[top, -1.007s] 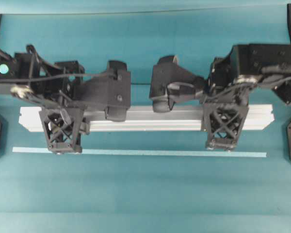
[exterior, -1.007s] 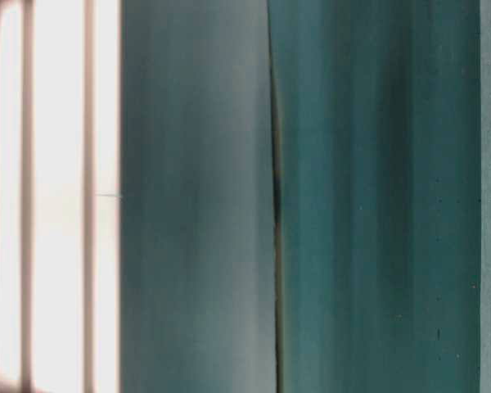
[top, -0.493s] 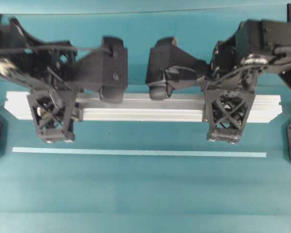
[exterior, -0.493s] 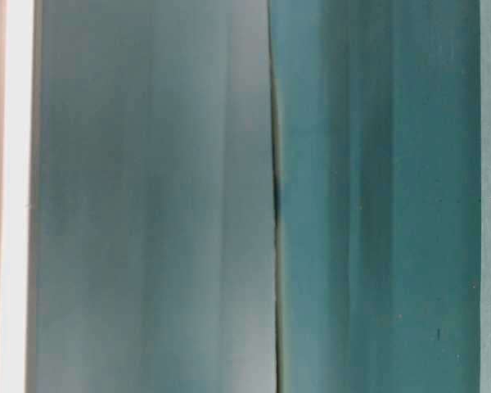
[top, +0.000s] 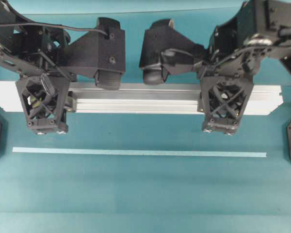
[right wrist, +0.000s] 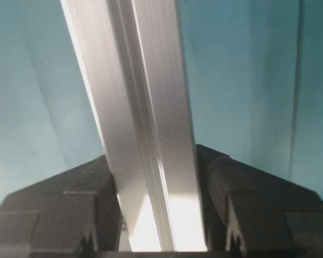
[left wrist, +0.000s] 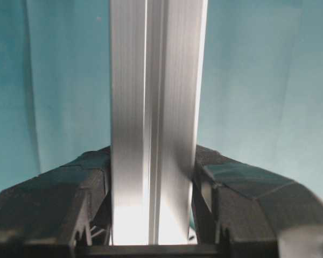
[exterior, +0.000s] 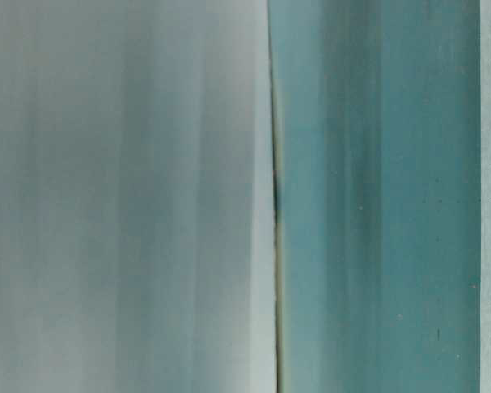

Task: Lift the metal rail with both hands.
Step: 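Raise the held rail higher with both grippers, keeping it level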

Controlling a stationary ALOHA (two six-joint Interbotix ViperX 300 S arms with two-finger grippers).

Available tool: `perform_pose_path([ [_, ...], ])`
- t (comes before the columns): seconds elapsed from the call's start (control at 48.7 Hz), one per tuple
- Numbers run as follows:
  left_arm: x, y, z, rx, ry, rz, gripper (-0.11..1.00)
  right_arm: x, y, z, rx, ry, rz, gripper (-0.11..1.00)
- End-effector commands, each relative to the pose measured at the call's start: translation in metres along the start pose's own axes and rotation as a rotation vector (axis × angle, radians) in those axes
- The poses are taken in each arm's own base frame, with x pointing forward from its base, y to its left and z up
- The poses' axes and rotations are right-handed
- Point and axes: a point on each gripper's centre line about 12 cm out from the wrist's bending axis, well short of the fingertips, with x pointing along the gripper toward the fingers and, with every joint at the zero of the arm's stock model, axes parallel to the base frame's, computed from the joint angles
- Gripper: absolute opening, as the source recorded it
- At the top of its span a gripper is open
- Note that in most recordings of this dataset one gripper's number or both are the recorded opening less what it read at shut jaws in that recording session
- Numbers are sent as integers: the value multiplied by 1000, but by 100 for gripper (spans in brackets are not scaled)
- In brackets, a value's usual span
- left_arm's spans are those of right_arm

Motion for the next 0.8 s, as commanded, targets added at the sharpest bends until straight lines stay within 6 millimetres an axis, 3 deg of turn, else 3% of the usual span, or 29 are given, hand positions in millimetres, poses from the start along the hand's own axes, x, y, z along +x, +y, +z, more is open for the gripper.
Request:
perform_pose_path([
  [0.0, -17, 0, 7, -1, -72, 2, 36, -17, 1, 5, 16, -73, 15, 44],
  [0.39, -32, 0, 12, -3, -101, 2, 36, -22, 3, 5, 14, -83, 31, 44],
  [0.781, -27, 0, 10, -7, -80, 2, 36, -14, 2, 3, 14, -55, 37, 44],
])
